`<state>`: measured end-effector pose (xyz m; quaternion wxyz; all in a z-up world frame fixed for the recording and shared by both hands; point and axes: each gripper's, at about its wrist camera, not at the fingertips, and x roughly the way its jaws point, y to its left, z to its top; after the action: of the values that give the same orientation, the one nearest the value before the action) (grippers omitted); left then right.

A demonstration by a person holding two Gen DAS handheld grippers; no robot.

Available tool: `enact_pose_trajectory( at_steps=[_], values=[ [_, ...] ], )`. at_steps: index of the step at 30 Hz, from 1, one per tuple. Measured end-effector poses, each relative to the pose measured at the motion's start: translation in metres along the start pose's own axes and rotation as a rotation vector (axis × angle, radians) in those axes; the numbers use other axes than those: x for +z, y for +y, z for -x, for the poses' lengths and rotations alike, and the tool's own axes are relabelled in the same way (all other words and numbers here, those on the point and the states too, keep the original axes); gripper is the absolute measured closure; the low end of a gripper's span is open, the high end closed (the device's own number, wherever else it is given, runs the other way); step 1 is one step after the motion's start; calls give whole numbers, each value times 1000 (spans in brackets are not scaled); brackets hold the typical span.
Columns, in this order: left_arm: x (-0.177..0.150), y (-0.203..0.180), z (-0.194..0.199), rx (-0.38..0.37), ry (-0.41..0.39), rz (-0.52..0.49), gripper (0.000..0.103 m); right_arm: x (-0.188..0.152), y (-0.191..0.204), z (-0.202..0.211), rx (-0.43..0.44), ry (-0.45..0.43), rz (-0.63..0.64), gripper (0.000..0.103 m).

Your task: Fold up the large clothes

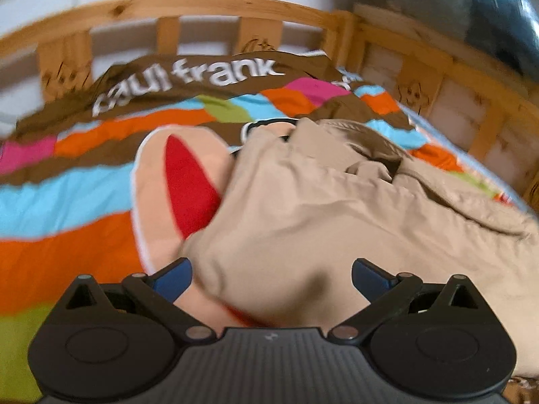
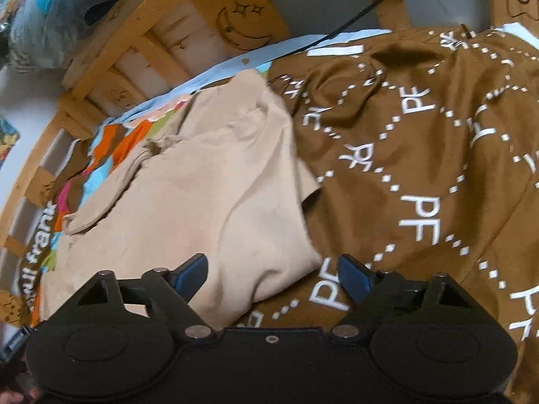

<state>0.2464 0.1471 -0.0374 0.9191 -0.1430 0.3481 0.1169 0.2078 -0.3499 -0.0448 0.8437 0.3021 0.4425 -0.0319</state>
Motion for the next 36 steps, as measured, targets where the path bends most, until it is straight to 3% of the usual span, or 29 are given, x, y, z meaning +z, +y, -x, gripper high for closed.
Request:
enact_pose_trajectory(
  at_steps=[6, 11, 12, 15, 17, 18, 19, 20, 21, 22, 26, 29, 33, 36],
  values=[
    [-12, 52, -7, -126, 68, 175, 2, -5, -1, 2, 51, 40, 30, 21],
    [-2, 55, -20, -159, 74, 210, 24, 5, -4, -3, 90, 35, -24, 21],
    [0, 54, -22, -151, 77, 210, 29, 6, -4, -5, 91, 31, -23, 24],
    [5, 55, -35, -138, 108, 237, 31, 12, -4, -14, 81, 23, -14, 34],
    [6, 56, -41, -134, 118, 256, 36, 16, -7, -20, 69, 10, -29, 45],
    [6, 55, -42, -125, 119, 259, 43, 19, -10, -22, 60, 7, -52, 54],
    [9, 54, -43, -103, 122, 252, 59, 21, -12, -23, 53, 7, -71, 65],
    [11, 52, -43, -77, 130, 244, 68, 23, -13, -23, 50, 5, -80, 70],
    [14, 51, -42, -75, 137, 245, 88, 24, -12, -22, 44, 0, -74, 79],
    [17, 51, -40, -93, 136, 254, 96, 25, -10, -19, 40, -8, -58, 87],
    [31, 40, -15, -91, 60, 225, 102, 26, 13, 8, 48, -79, 34, 95],
    [42, 44, 16, -157, 17, 243, 102, 28, 36, 46, 78, -132, 133, 97],
    [40, 57, 40, -147, 54, 215, 102, 18, 40, 79, 52, -119, 183, 98],
    [20, 66, 32, -145, 133, 184, 102, -6, 29, 71, -1, -70, 226, 96]
  ],
)
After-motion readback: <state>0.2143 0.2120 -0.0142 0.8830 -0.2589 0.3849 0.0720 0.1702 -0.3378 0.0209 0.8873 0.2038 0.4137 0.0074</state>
